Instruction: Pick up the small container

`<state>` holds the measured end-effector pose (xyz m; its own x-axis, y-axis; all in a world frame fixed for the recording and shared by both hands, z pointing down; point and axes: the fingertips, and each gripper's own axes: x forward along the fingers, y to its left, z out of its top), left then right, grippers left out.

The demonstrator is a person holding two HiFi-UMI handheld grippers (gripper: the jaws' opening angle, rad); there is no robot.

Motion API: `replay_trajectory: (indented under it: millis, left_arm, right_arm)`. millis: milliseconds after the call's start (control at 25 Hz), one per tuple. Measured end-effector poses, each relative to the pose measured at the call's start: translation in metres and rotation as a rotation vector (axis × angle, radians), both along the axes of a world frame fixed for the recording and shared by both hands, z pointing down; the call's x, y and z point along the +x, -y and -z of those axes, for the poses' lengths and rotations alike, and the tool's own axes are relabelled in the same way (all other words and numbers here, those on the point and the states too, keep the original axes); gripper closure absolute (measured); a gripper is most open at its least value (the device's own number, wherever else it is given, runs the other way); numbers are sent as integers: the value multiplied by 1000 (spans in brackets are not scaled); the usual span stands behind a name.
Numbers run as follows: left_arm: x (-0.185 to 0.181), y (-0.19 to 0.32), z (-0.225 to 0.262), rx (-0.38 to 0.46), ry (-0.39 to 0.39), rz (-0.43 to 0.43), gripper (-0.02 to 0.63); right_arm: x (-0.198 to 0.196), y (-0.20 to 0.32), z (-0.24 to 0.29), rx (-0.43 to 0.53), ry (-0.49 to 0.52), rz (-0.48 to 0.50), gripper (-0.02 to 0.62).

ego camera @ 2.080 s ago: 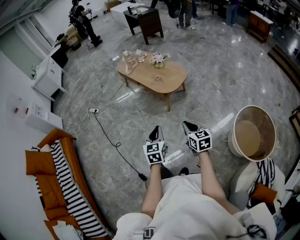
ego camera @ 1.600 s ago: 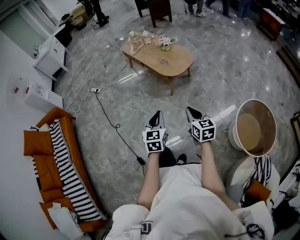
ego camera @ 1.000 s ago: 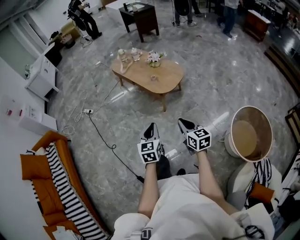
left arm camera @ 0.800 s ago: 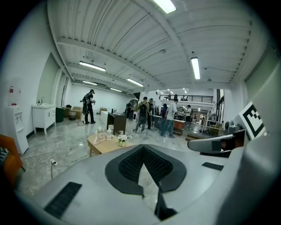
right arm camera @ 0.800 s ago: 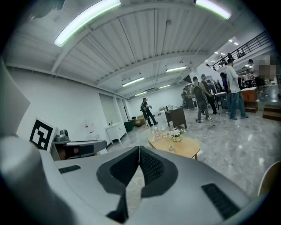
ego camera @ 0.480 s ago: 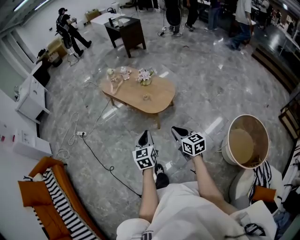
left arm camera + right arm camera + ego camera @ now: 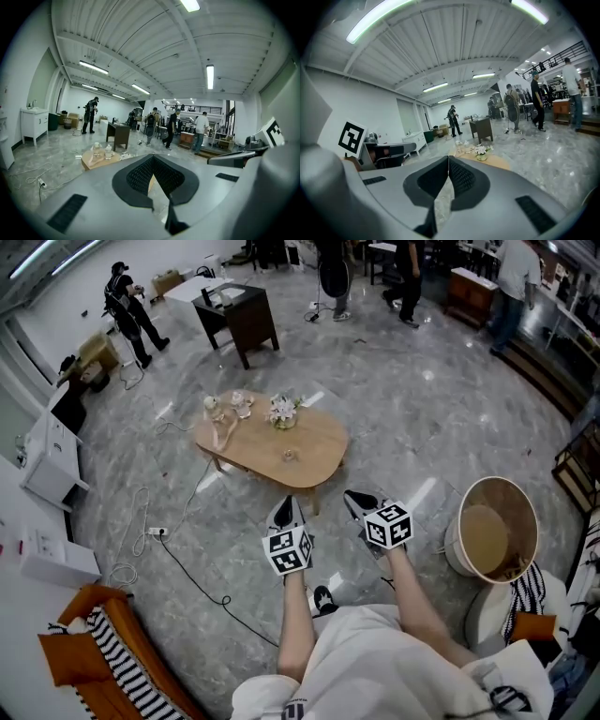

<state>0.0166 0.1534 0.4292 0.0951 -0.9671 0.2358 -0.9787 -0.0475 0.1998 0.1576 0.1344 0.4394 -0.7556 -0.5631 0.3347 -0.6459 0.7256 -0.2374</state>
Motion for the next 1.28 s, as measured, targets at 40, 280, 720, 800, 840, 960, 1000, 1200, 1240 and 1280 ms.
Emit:
replay_trajectory:
  millis: [40, 280, 720, 800, 840, 960, 1000, 1200, 1240, 1280]
  left_arm:
    - [-3, 6, 0, 0, -1, -7, 598]
    - [-19, 36, -3, 4, -16, -27, 598]
    - [-68, 71, -20, -24, -8, -68, 598]
    - [-79, 72, -25, -32, -13, -71, 598]
    - [-83, 72, -27, -38, -15, -71, 598]
    - [-86, 76, -34, -54, -16, -88, 598]
    - [-85, 77, -34, -55, -17, -99, 598]
    - [-78, 87, -36, -54, -16, -149, 598]
    - [-77, 89, -36, -55, -12, -157, 598]
    - [-76, 91, -36, -57, -9, -164, 598]
  right_arm:
    - [-2, 6, 1, 0, 2, -8, 526]
    - [-14, 35, 3, -6, 13, -45, 526]
    - [-65, 64, -11, -32, 31, -72, 526]
    - [-74, 65, -16, -40, 34, -78, 528]
    - [-78, 66, -18, -43, 32, -78, 528]
    - [-83, 71, -21, -51, 27, -82, 526]
    - [-83, 73, -21, -54, 32, -88, 526]
    - [-85, 87, -25, -67, 49, -106, 526]
    - [-86, 90, -26, -70, 52, -108, 526]
    - [-86, 93, -26, -73, 57, -112, 526]
